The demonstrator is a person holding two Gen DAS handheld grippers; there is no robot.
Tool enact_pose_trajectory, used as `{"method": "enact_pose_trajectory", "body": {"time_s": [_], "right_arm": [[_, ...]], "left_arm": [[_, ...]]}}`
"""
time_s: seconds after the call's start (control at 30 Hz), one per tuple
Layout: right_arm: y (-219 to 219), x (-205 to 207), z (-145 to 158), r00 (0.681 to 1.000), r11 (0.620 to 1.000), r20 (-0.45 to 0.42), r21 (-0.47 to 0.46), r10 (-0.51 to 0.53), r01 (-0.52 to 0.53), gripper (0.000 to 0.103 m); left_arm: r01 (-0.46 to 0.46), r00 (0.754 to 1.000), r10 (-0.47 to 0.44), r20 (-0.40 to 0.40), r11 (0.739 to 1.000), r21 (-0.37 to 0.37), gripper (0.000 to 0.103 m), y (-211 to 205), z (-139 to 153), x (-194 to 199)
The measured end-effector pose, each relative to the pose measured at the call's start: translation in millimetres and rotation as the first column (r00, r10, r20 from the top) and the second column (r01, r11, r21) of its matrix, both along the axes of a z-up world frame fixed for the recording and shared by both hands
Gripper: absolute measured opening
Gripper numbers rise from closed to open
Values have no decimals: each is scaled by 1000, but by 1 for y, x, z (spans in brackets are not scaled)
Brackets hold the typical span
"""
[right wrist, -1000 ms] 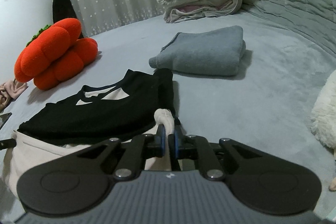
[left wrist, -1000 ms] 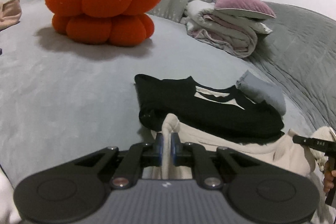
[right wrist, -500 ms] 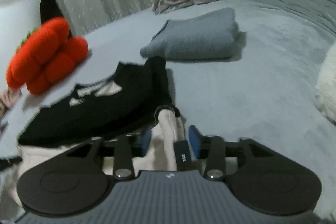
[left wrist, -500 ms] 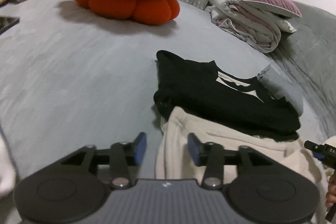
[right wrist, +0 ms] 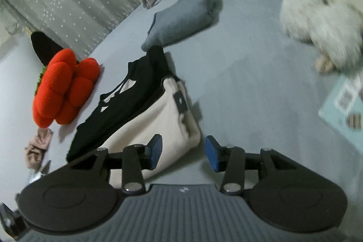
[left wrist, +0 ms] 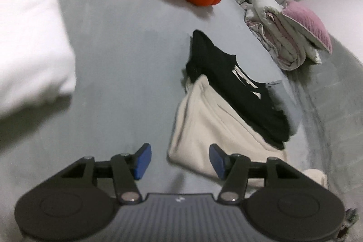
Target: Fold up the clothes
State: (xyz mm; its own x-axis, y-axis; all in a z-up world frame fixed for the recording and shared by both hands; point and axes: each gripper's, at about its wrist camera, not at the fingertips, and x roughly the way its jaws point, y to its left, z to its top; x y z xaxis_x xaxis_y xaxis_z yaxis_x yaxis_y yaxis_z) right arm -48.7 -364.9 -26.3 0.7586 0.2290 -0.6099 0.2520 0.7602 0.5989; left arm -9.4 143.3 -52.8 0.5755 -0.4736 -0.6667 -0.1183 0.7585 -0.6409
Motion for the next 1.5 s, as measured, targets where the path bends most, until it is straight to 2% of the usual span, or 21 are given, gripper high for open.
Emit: {"method": "enact_pose_trajectory", "body": {"time_s": [0.2,0.33,0.37,0.43,0.47,0.5,0.53,0.6,0.67,0.7,0.77,0.83,0.9,1.03,1.1,1.17,1.23,1.37,1.5], "right_arm": [[9,2,-20,1000,991,6,127,-31,29,46],[16,5,-35,999,977,11,209,-51,47,46],[18,6,-38,998,972,12,229,-56,52,46],[19,10,-42,995,966,42,244,-94,81,42],[19,11,-42,993,965,51,246,-111,95,39],[19,13,-41,991,965,59,238,-123,106,25],[20,14,-40,990,970,63,217,-126,110,9],[19,9,-31,985,980,92,153,-145,130,8],[15,-4,-16,974,981,144,113,-173,157,7],[13,-9,-10,972,982,157,95,-175,161,6],[10,-9,-10,980,988,126,31,-154,151,6],[9,-1,-29,990,990,11,20,-142,142,5],[13,-1,-27,993,992,15,-25,-121,122,5],[18,-4,-20,997,992,13,-101,-70,71,15],[17,-7,-15,998,992,6,-113,-60,60,25],[18,-9,-7,997,986,10,-149,-70,71,32],[22,-9,0,996,977,25,-195,-81,84,38],[35,15,12,999,965,48,-260,-22,33,41],[54,48,21,996,947,62,-320,61,-38,46]], "left_arm": [[-55,998,52,-33,990,-130,57,-19,-24,-9],[-188,981,195,21,967,-171,53,-32,-35,-14],[-222,972,232,34,959,-179,50,-35,-37,-16],[-279,955,291,60,947,-158,33,-43,-41,-16],[-292,951,303,69,947,-136,10,-46,-42,-14],[-296,949,304,79,950,-100,7,-51,-43,-12],[-302,947,307,99,952,-56,6,-55,-41,-12],[-336,927,326,184,942,23,6,-57,-25,-20],[-337,912,315,262,940,46,6,-53,-8,-28],[-325,916,300,266,944,55,6,-50,-5,-27],[-294,939,269,214,951,95,6,-48,-14,-17],[-265,958,244,150,954,139,7,-53,-31,-9],[-233,961,195,197,953,194,9,-59,-27,-11],[-168,975,129,181,960,224,26,-57,-15,-4],[-164,973,109,201,946,280,48,-56,-6,0],[-154,969,76,234,928,339,53,-56,3,0],[-123,970,33,241,922,368,59,-56,7,4],[-47,980,-27,198,931,362,64,-57,8,19],[3,980,-78,184,926,377,68,-68,8,30]]}}
